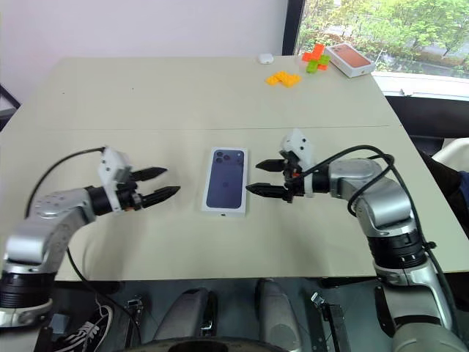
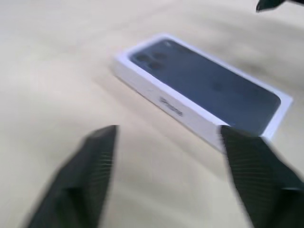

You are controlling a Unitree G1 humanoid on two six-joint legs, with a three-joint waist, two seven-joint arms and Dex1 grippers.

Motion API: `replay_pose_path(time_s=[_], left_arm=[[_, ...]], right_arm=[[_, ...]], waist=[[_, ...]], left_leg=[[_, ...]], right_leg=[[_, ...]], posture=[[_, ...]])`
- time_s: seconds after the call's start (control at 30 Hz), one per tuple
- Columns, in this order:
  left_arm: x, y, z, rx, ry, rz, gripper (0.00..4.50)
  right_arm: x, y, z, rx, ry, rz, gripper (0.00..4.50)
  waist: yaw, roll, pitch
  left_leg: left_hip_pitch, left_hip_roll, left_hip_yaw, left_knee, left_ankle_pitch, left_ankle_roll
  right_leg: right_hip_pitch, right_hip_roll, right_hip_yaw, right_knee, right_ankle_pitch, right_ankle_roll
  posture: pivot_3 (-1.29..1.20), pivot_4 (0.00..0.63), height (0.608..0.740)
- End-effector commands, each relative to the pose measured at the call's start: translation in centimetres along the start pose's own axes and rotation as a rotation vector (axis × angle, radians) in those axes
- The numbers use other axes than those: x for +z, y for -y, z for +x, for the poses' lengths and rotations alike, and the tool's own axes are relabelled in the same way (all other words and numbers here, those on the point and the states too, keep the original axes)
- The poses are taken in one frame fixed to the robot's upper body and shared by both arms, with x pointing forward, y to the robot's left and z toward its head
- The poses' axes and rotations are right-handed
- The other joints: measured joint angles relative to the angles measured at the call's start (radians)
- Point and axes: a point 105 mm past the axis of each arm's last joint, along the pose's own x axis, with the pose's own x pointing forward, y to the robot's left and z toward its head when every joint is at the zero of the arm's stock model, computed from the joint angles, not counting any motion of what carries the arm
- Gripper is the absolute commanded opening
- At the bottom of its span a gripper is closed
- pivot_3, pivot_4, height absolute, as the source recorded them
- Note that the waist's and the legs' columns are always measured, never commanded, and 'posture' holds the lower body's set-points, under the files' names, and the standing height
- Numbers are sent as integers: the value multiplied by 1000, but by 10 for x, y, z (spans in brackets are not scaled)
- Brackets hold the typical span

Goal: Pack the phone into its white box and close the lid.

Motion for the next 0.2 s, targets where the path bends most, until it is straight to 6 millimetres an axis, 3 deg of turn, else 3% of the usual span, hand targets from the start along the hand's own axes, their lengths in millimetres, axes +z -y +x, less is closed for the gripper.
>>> replay_pose_path(time_s=[0.03, 0.2], left_arm=[[1, -15, -21, 30, -7, 32, 4471], [-14, -33, -44, 83, -59, -3, 4471]], right_arm=[[5, 12, -28, -49, 13, -70, 4476], [0, 22, -52, -104, -26, -98, 4476]], waist=[[-1, 0, 0], [-2, 0, 0]], left_leg=[[0, 0, 1, 0, 0, 0], [1, 1, 2, 1, 0, 0]], right_leg=[[0, 0, 0, 0, 0, 0], [0, 0, 1, 0, -2, -3]], posture=[[0, 150, 740], [0, 150, 740]])
